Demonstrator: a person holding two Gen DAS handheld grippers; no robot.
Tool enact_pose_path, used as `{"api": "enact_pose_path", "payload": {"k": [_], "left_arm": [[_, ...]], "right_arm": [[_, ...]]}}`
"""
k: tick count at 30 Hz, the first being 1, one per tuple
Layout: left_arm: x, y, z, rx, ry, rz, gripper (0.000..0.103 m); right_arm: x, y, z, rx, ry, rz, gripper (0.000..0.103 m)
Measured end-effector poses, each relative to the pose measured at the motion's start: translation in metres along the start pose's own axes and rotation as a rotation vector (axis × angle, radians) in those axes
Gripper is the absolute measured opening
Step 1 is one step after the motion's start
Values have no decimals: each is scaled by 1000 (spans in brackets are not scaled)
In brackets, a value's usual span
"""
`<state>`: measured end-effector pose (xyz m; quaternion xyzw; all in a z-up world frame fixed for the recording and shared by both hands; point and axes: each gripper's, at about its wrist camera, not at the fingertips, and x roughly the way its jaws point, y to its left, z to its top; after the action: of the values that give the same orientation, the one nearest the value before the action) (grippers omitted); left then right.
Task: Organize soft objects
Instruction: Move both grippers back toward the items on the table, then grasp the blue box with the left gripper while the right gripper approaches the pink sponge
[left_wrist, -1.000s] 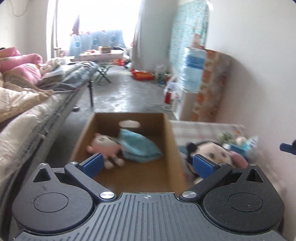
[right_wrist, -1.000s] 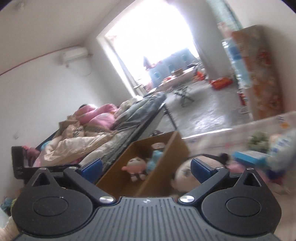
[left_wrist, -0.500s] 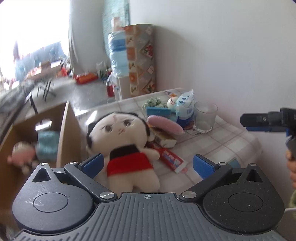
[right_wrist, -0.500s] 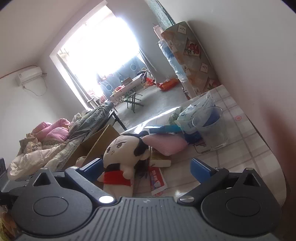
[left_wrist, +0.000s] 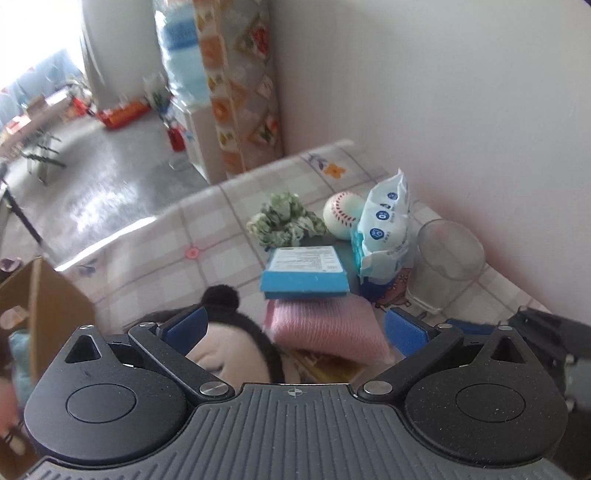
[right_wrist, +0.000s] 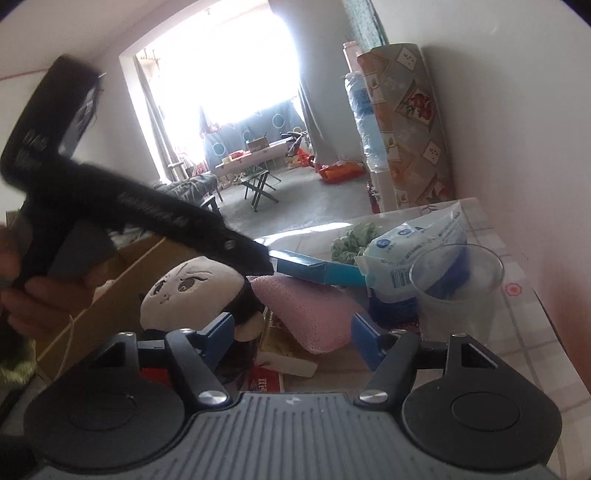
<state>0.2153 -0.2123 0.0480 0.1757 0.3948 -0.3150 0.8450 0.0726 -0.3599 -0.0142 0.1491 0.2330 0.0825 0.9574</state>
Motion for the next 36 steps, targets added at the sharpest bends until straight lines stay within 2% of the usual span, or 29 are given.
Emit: {"api": "enact_pose_path", "payload": {"k": [3,7,9,14,21,30,32,36], "left_arm": [[34,7,16,-15,88,-60,103],[73,12,27,-6,152,-28,103],[87,15,31,-5,175,-36,103],[99,23,35,-44,203,-56,103],[96,25,42,-63,185,-99,103],[129,20,53,-57,254,-61,103],[135,21,53,-71,270,-61,100],[141,25,53,-108,299,-71,79]], "right_arm": [[17,6,4,-67,10,-8,68],[35,9,7,-122,35,-10,66],[43,11,8,-152,44,-19,65],[62,14,9,-185,70,-26,61],[69,13,5,-177,81,-30,61],[79,5,9,-151,92,-24,60],[79,4,8,-152,88,-27,60],[80,4,8,-148,80,-30,58]]}}
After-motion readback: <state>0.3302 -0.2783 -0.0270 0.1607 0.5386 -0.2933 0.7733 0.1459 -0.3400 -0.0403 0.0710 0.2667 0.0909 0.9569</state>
